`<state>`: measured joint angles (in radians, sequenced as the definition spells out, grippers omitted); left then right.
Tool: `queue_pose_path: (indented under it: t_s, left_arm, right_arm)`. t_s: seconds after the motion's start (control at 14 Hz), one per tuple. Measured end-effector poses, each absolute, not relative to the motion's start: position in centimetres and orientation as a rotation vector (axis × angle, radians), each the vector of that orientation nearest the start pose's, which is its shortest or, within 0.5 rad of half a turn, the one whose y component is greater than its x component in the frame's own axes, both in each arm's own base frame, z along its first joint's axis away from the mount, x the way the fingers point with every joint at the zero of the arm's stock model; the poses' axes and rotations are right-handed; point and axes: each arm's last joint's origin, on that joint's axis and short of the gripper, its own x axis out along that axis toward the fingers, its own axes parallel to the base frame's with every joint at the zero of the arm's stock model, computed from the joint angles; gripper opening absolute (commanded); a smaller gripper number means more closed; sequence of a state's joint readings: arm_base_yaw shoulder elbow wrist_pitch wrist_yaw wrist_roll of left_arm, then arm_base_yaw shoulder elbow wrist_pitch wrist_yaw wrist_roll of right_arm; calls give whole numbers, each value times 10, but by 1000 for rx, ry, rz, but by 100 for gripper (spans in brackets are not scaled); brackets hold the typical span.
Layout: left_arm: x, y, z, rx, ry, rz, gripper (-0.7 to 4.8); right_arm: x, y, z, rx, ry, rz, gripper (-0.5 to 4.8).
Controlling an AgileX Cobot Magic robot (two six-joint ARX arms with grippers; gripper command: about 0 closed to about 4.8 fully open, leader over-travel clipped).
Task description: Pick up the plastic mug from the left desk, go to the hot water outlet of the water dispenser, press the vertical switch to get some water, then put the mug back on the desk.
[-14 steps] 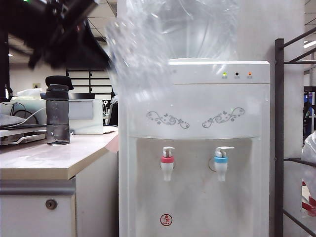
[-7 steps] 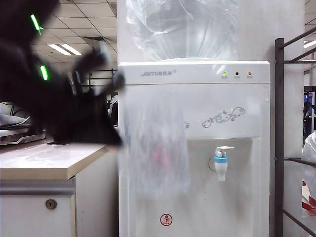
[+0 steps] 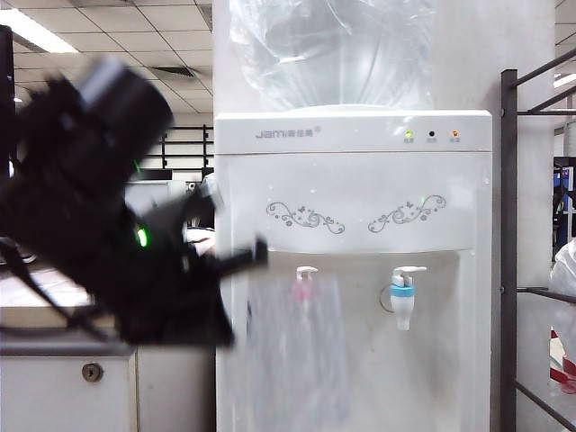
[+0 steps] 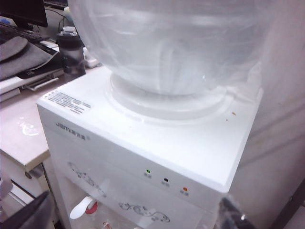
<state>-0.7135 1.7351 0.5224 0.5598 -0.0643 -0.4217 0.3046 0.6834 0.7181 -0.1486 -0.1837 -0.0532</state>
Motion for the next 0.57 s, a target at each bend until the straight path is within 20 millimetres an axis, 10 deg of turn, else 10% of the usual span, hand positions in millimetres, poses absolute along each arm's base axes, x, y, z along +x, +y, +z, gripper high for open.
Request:
queue_pose_path:
  t_s: [0.57]
  left_arm:
    - [242,-205,75,-99,830,-406,-6]
  right_arm:
    - [158,57,319,-56,161,558,479]
